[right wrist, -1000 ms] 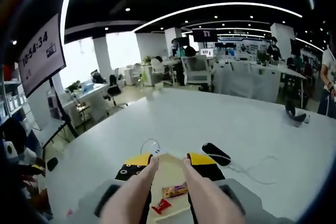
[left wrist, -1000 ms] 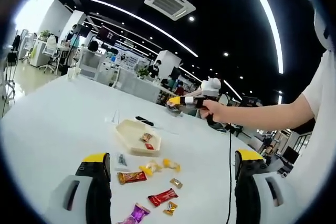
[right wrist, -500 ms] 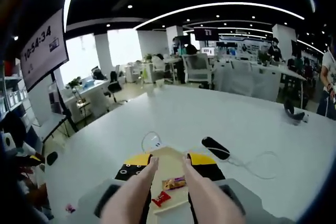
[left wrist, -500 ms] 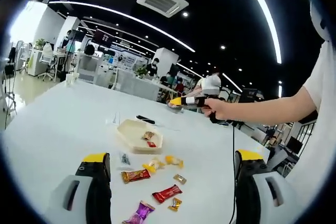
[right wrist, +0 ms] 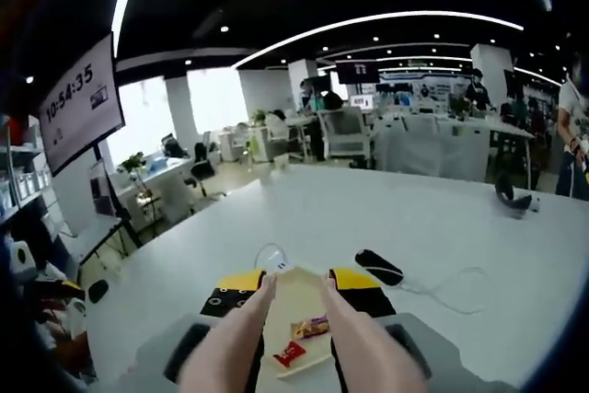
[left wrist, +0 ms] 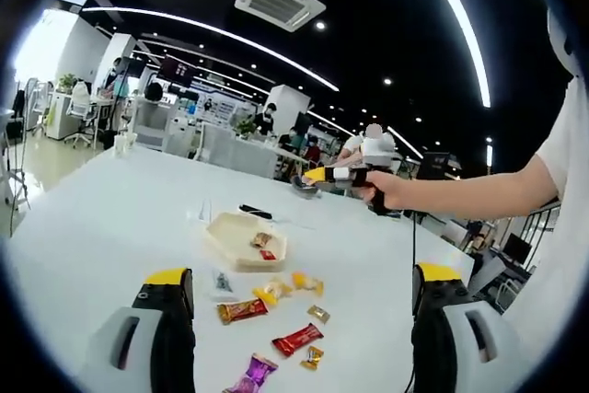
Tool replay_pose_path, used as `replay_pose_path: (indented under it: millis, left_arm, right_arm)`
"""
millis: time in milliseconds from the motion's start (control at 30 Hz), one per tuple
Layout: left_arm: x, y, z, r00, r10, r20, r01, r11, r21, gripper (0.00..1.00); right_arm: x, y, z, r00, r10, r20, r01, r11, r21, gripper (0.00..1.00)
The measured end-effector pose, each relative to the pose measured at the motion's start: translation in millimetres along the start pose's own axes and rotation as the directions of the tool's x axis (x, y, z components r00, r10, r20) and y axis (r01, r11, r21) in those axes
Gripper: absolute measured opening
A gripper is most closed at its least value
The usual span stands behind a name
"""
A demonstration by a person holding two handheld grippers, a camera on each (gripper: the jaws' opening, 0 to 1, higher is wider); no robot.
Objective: Place the target food into the container with the food tongs after gripping and lifting it, then release it inside without dropping or visibly crushing the food.
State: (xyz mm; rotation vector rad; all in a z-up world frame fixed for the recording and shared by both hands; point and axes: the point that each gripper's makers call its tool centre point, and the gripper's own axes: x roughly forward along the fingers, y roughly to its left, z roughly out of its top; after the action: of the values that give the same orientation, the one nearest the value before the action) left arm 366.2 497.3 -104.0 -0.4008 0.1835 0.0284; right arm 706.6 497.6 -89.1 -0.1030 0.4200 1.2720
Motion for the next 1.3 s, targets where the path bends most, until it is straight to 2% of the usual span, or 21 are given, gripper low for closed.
replay_pose_path:
  millis: [133,300,433,567,667,733,767,1067,1200,1300]
  left_arm:
    - [-4,0.6,1.9,1.0,0.001,-0.004,-0.001,1.0,0.004,0.99]
    - [-1,2.7,-3.3,1.0,-0.002,-0.005,0.002,1.0,-0.011,0.99]
    - [-1,-1.9,-4.3,1.0,-0.008,-0.018,0.008,1.0,0.006,0.99]
    - [1,-2.8,-5.0,1.0,-0.004,-0.012,0.004,1.0,-0.002,0.99]
    - [7,-3.9,-6.1,1.0,-0.016,-0.01,0.016,1.0,-0.003,0.99]
    - [12,-3.7,-7.4,1.0,-0.024,-0.02,0.024,1.0,-0.002,0.99]
    - [14,-5.1,-7.5,0.999,-0.029,-0.037,0.029,1.0,0.003,0.99]
    - [21,-5.3,-3.4,0.999,-0.032,-0.029,0.033,0.999,0.022,0.99]
    - [24,-4.0,-9.3,0.998,-0.031,-0.061,0.033,0.999,0.032,0.99]
    - [21,-1.5,-6.3,0.999,-0.015,-0.041,0.016,1.0,0.023,0.99]
  right_arm:
    - [-2,-1,-6.3,1.0,-0.005,-0.012,0.005,1.0,0.005,0.26]
    - [-14,0,-14.5,1.0,-0.021,0.009,0.02,0.998,0.051,0.27]
    - [-20,3,-30.4,0.999,-0.019,-0.034,0.02,0.999,0.045,0.27]
    - [-29,7,-32.0,0.999,-0.026,-0.019,0.027,0.997,0.078,0.27]
    - [-34,4,-33.2,0.999,-0.034,-0.015,0.035,0.997,0.066,0.27]
    - [-37,2,-34.3,0.999,-0.04,-0.013,0.041,0.997,0.07,0.27]
    - [-40,3,-38.0,0.999,-0.04,-0.014,0.042,0.994,0.099,0.27]
    - [-48,3,-56.1,0.999,-0.029,-0.02,0.031,0.995,0.094,0.27]
    - [-53,1,-63.4,0.999,-0.027,-0.021,0.029,0.992,0.125,0.26]
    - [-53,0,-70.3,0.999,-0.029,-0.033,0.033,0.992,0.121,0.27]
